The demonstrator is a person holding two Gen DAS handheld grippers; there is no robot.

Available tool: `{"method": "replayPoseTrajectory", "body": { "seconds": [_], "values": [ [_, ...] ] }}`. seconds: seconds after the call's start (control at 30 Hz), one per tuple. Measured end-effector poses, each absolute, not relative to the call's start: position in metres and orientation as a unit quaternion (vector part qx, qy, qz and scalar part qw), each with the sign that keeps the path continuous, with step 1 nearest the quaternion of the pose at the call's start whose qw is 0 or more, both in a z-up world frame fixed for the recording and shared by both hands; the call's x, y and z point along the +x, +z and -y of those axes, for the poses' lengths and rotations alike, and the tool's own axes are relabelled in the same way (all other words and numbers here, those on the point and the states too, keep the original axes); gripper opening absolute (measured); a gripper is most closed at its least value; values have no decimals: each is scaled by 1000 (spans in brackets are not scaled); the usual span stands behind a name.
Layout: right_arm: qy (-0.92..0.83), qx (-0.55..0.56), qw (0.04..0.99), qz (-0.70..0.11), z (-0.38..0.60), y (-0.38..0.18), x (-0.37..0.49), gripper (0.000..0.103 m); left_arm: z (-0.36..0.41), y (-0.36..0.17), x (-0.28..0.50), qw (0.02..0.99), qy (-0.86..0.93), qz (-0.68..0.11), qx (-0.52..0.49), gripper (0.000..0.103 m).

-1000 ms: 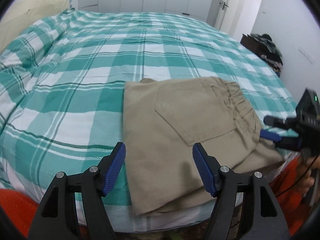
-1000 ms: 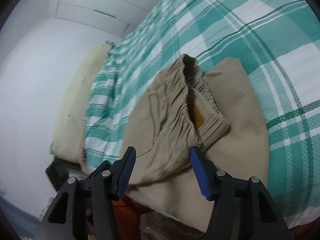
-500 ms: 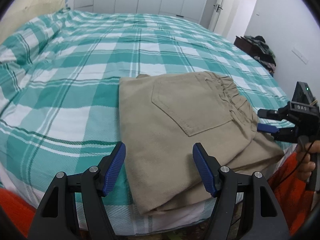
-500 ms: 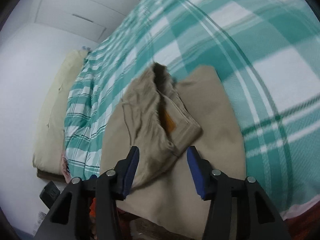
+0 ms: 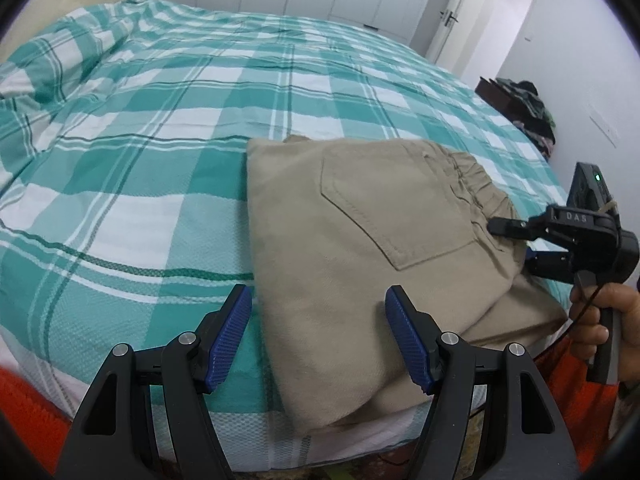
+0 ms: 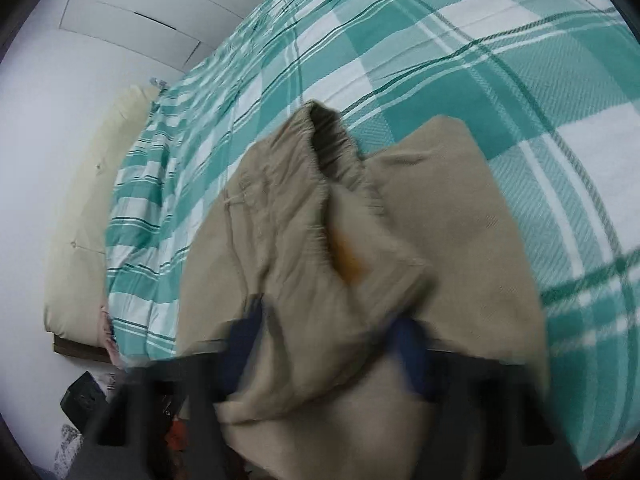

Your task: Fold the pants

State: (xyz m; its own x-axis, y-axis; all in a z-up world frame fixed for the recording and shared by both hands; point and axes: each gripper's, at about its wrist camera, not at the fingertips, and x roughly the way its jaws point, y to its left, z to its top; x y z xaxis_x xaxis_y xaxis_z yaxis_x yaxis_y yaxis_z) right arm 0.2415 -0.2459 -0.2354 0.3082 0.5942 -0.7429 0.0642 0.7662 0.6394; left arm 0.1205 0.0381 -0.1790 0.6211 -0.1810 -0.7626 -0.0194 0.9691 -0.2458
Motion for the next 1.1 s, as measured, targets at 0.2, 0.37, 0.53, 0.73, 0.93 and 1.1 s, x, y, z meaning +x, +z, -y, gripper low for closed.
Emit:
{"method": "replayPoseTrajectory", "body": {
  "seconds": [0.2, 0.37, 0.53, 0.73, 0.93, 1.1],
  "values": [
    [234, 288, 777, -508, 253, -176, 225, 27, -61, -143, 102, 908, -40, -383, -163, 72],
    [206, 281, 808, -476, 283, -148, 187, 26, -60, -138, 99, 912, -36, -380, -147, 72],
    [137, 264, 792, -533, 304, -214, 172, 27, -10, -178, 117, 883, -39, -468, -10, 72],
    [121, 207, 811, -534, 296, -189, 177, 46, -1, -189, 113, 879, -37, -474, 24, 71],
    [94, 87, 879, -460, 280, -135, 175, 47, -1, -190, 112, 880, -35, -474, 22, 72],
    [158, 38, 888, -430, 245, -125, 170, 47, 1, -190, 111, 880, -34, -474, 24, 72]
  ]
}}
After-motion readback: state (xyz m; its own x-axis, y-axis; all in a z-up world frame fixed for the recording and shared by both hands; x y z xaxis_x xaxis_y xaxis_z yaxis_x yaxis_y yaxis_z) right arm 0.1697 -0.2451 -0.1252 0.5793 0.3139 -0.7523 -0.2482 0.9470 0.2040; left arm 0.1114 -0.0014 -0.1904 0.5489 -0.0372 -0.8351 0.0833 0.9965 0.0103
